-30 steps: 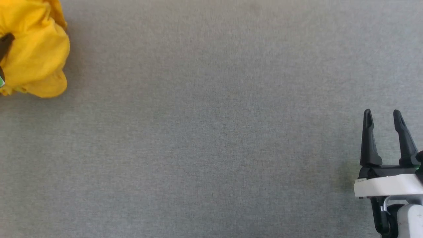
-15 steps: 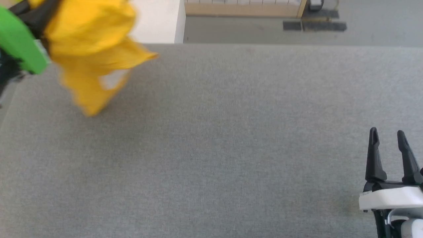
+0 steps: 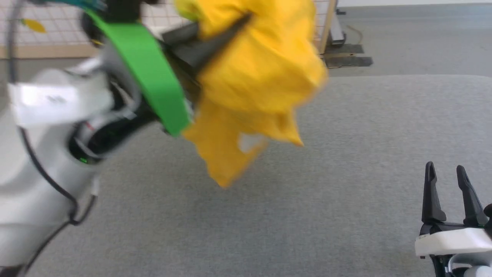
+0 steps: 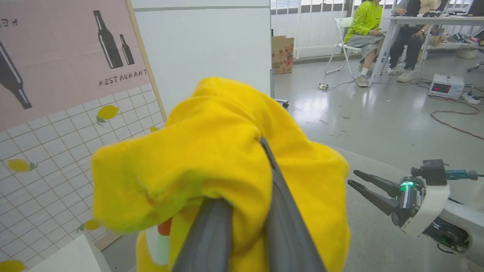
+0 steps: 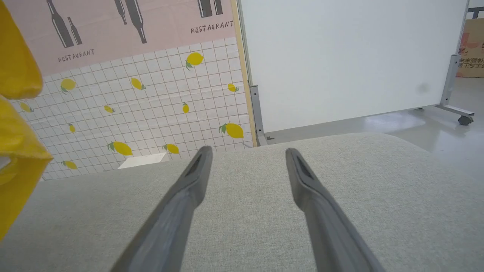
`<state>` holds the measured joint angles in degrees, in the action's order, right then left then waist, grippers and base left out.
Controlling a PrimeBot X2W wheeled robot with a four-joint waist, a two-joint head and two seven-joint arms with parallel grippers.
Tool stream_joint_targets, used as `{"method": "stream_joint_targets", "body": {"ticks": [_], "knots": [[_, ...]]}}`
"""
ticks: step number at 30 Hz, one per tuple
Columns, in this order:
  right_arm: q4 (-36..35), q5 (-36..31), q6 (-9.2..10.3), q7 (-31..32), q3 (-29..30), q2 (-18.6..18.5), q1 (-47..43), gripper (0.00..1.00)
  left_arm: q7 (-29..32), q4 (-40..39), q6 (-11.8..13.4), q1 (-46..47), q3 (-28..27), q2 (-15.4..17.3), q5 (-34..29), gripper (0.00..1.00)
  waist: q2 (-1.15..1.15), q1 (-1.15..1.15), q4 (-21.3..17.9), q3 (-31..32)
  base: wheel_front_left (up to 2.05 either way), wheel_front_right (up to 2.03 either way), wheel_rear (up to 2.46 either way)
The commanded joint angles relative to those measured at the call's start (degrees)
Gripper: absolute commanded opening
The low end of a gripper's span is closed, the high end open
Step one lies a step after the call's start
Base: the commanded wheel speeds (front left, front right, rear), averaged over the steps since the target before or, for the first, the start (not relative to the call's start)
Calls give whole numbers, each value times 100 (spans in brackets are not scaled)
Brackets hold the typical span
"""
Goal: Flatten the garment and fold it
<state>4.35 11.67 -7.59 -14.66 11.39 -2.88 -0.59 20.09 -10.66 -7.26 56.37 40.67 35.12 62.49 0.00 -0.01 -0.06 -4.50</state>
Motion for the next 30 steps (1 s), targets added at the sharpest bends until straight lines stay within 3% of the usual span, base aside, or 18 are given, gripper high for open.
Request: {"method": "stream_joint_targets", "body": {"ticks": [1, 6, 10, 19, 26, 27, 28, 29, 30], "knots": [[1, 40, 10, -34, 8, 1, -77, 100, -38, -92, 34, -76, 72, -104, -68, 0, 0, 1, -162, 73, 0, 0, 0], [-23, 69, 10, -34, 29, 1, -69, 100, -232, -135, 88, -384, 397, -451, -217, 0, 0, 1, -336, 10, 0, 0, 0], [-39, 118, 10, -34, 21, 1, -69, 100, -602, 260, 112, -878, 677, -767, -308, 0, 0, 1, -432, -95, 0, 0, 0], [-105, 182, 10, -34, -98, 1, 54, 100, -1449, 2465, 153, -1773, 1503, -1234, -1145, 0, 0, 1, -613, -435, 0, 0, 0], [-122, 192, 10, -34, -174, 1, 157, 100, -1691, 4104, 188, -1938, 1689, -1554, -1256, 0, 0, 1, -685, -606, 0, 0, 0], [-120, 193, 10, -34, -164, 1, 156, 100, -1752, 4252, 177, -1928, 1648, -1632, -1197, 36, 0, 1, -673, -615, 0, 0, 0], [-117, 193, 10, -34, -150, 1, 155, 100, -1803, 4339, 163, -1903, 1629, -1687, -1175, 48, 0, 1, -659, -617, 0, 0, 0], [-113, 193, 10, -34, -124, 1, 150, 100, -1863, 4410, 138, -1864, 1618, -1749, -1152, 100, 0, 1, -633, -611, 0, 0, 0], [-106, 190, 10, -34, -99, 1, 145, 100, -1925, 4453, 115, -1825, 1587, -1800, -1108, 100, 0, 1, -608, -601, 0, 0, 0]]}}
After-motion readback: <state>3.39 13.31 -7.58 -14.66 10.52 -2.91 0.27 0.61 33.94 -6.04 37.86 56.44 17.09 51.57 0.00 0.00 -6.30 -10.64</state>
